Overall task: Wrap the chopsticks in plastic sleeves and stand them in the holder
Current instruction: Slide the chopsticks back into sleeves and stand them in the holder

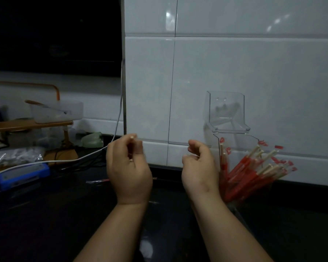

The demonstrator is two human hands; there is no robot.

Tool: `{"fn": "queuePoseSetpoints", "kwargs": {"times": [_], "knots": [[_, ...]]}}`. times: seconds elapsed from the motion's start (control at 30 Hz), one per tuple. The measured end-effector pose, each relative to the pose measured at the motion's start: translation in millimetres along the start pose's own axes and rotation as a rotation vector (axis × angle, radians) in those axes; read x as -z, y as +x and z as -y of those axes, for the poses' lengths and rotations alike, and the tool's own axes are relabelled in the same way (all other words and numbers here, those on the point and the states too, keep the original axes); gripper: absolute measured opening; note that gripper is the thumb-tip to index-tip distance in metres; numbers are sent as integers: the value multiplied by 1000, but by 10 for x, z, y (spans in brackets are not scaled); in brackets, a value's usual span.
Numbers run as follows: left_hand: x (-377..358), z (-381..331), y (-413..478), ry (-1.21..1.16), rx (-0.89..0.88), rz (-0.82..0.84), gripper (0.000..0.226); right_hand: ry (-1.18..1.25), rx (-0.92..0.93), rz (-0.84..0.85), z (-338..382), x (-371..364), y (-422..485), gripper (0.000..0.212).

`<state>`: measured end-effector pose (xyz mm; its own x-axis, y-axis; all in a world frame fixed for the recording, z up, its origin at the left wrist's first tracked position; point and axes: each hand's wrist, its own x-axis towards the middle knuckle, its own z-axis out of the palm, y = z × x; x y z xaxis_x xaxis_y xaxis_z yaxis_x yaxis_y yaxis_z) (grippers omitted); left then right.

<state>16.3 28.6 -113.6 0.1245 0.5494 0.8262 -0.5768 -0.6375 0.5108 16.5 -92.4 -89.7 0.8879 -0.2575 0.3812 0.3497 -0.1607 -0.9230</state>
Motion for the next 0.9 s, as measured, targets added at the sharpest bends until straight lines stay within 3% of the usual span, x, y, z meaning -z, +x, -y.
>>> {"fn": "queuePoseSetpoints", "kwargs": {"times": [0.2, 0.3, 0.53, 0.63, 0.7, 0.9], "knots": [[18, -12, 88, -173, 472, -124, 27, -38, -197, 138, -21, -10, 21, 52], [13, 46, 130, -283, 649, -165, 32, -40, -231, 143, -22, -2, 26, 47], [-25, 133, 140, -292, 804, -251, 18, 80, -367, 122, -84, -7, 19, 15], [-20, 144, 147, -267, 822, -254, 13, 108, -380, 166, -57, -15, -4, 20], [-15, 152, 152, -260, 829, -255, 11, 20, -310, 190, -92, -10, 12, 22], [-6, 90, 133, -261, 769, -176, 9, -682, 178, 300, -6, 14, -117, 25]]}}
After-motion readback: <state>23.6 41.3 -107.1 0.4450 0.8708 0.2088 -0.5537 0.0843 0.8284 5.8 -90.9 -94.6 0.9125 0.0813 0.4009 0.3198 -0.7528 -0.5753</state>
